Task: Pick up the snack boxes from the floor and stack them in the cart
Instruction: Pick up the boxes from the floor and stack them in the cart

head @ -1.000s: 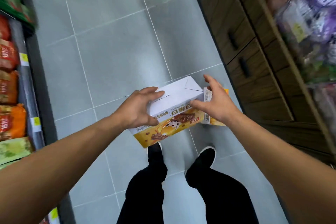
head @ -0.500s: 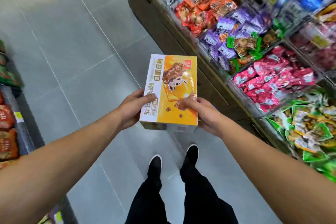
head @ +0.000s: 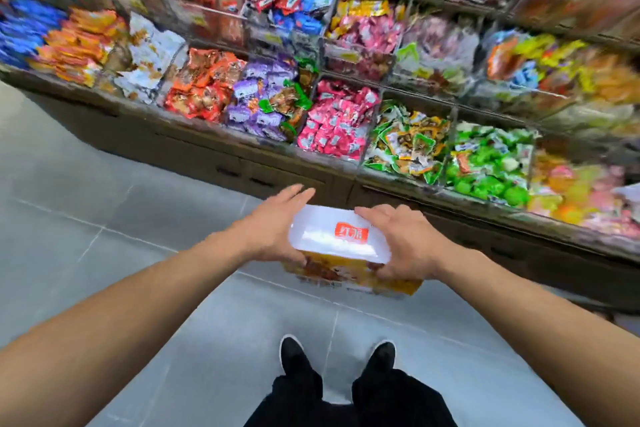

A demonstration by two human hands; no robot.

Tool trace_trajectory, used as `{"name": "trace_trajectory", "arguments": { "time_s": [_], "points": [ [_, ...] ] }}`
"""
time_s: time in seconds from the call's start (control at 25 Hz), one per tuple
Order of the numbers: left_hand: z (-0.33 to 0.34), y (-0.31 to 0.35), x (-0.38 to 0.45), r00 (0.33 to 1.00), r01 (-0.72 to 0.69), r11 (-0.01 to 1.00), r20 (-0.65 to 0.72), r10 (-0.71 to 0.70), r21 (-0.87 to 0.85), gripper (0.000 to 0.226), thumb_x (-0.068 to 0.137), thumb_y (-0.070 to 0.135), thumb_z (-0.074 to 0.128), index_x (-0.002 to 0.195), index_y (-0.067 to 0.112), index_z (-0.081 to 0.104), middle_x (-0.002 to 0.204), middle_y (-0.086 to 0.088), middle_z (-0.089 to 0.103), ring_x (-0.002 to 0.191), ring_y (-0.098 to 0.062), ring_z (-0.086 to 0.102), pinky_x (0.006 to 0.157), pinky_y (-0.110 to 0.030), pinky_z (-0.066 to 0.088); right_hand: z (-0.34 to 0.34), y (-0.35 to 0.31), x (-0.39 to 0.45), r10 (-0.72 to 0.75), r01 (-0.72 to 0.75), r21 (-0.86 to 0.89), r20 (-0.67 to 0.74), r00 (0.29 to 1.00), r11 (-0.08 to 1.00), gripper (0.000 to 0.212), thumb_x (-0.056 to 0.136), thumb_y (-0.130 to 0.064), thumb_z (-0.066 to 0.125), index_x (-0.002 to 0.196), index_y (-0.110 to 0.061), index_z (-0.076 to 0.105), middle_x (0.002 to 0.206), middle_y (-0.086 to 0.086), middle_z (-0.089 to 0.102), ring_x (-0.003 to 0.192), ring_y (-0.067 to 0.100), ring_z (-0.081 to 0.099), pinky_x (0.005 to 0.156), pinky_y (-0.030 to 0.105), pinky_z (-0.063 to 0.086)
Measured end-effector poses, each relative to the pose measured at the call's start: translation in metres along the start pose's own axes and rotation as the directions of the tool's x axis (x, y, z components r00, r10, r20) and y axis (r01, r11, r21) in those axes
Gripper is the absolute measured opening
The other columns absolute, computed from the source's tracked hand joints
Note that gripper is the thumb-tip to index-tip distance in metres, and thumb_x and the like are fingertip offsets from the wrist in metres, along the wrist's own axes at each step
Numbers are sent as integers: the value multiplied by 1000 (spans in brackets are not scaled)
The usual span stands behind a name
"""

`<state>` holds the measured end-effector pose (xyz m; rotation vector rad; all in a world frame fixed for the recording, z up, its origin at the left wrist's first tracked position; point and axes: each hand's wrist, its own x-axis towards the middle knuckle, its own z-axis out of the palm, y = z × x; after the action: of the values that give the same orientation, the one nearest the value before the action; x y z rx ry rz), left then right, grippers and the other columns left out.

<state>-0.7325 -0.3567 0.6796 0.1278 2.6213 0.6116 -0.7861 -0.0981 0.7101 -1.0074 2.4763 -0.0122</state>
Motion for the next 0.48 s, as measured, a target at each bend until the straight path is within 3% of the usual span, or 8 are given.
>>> {"name": "trace_trajectory", "arguments": {
  "time_s": [0.12,0.2,0.28,0.36,0.48],
  "points": [
    [22,68,27,976,-147,988,165,139,40,118,47,47,85,146,28,23,148,3,26,135,-20,34,105,-38,42,19,35,-78,143,-139,79,-38,989,987,112,60,-52,73,151,-41,10,145,-7,37,110,25,45,96,37,39],
    [41,128,43,947,-281,955,190,260,96,90,40,52,81,117,40,36,120,8,42,113,-18,48,87,-39,52,40,61,-144,273,-253,174,-102,956,952,110,62,-51,75,151,-40,12,148,-8,36,115,25,44,99,35,36],
    [66,196,53,909,-388,916,207,362,104,76,38,51,79,102,40,39,102,9,43,96,-17,52,77,-38,53,67,86,-215,414,-354,283,-192,890,892,107,65,-51,78,152,-32,19,151,-7,36,128,23,39,107,32,27],
    [93,261,56,884,-447,889,199,423,99,73,39,47,77,103,34,44,98,7,45,92,-17,50,76,-37,52,99,110,-283,573,-440,414,-288,767,797,108,63,-50,82,151,-21,26,151,-1,38,137,23,33,112,28,18],
    [146,368,50,846,-524,847,174,504,96,77,42,44,79,110,22,50,99,1,50,96,-18,46,80,-35,48,144,151,-393,820,-481,689,-310,481,542,116,56,-43,91,149,-10,29,152,7,35,141,24,31,114,28,18]
  ]
}}
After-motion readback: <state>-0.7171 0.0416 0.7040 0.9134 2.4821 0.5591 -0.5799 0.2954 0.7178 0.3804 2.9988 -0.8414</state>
